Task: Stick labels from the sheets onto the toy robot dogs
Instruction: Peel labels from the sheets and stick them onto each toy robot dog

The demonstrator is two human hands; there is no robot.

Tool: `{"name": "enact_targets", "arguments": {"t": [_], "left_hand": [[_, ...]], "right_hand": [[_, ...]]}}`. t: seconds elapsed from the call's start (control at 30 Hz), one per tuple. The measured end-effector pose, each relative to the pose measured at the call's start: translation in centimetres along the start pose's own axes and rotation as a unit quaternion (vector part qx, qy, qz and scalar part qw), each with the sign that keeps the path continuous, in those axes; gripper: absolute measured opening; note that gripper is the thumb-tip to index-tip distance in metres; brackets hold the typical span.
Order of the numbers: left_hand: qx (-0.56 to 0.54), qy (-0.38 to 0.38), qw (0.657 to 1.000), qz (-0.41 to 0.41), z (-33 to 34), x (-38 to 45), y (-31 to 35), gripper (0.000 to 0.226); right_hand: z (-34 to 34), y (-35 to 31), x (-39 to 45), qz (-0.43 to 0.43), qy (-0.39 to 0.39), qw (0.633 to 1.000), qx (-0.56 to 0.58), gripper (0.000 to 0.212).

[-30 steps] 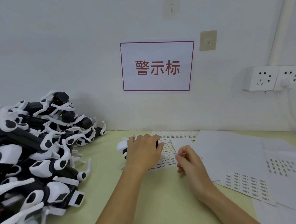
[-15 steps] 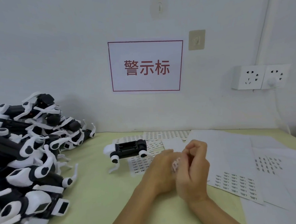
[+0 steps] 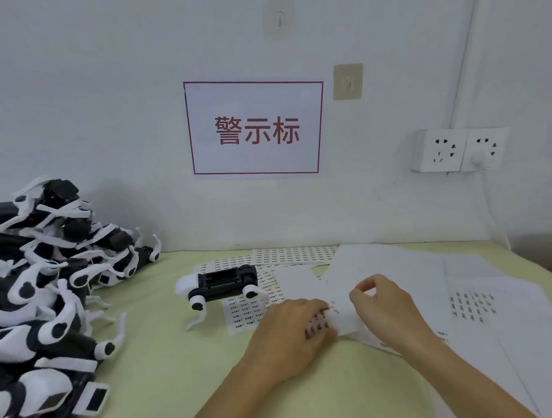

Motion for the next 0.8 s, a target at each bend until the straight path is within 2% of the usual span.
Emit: {"name": "enact_targets", "arguments": {"t": [0.07, 0.13, 0.23, 0.3, 0.4, 0.5, 0.7, 0.8], "left_hand": [[-0.083, 0.043, 0.995, -0.022, -0.5, -0.9, 0.2, 0.028], [-0.197, 0.093, 0.974, -0.059, -1.1, -1.9, 0.3, 0.018], [-0.268, 0.123, 0.953, -0.069, -1.7, -3.7, 0.9, 0.016], [-0.255, 0.106, 0.959, -0.07, -1.5, -4.9, 1.5, 0.026], [-0.218, 0.063, 0.972, -0.06, -0.7, -6.4, 2.5, 0.046], [-0.217, 0.071, 0.973, -0.016, -0.9, -7.3, 3.6, 0.04], [-0.221, 0.13, 0.966, 0.013, -1.8, -7.8, 3.9, 0.018], [-0.198, 0.149, 0.968, 0.034, -1.8, -7.7, 4.1, 0.022]], "right_hand": [[-0.2, 0.5, -1.4, -0.043, 0.064, 0.996, -0.044, 0.015], [0.3, 1.0, -3.3, -0.087, 0.103, 0.99, -0.044, 0.019], [1.6, 1.4, -5.3, -0.061, 0.052, 0.995, 0.062, 0.016], [2.2, 1.3, -6.1, -0.037, -0.017, 0.987, 0.155, 0.012], [2.4, 0.7, -7.1, -0.061, -0.056, 0.982, 0.171, 0.015], [2.4, 0.8, -7.4, -0.077, -0.044, 0.983, 0.162, 0.019], [2.8, 1.1, -7.4, -0.075, -0.071, 0.974, 0.203, 0.022], [2.9, 1.1, -7.6, -0.076, -0.091, 0.967, 0.228, 0.031]]}}
Point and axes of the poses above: each hand's wrist, its own x-axis towards the middle knuckle, its own z-axis out of the palm, y = z × x, the point moved 4 cm from there along x, towards the middle knuckle, and after that the axes turned 14 degrees about -x, right-handed, at the moved point
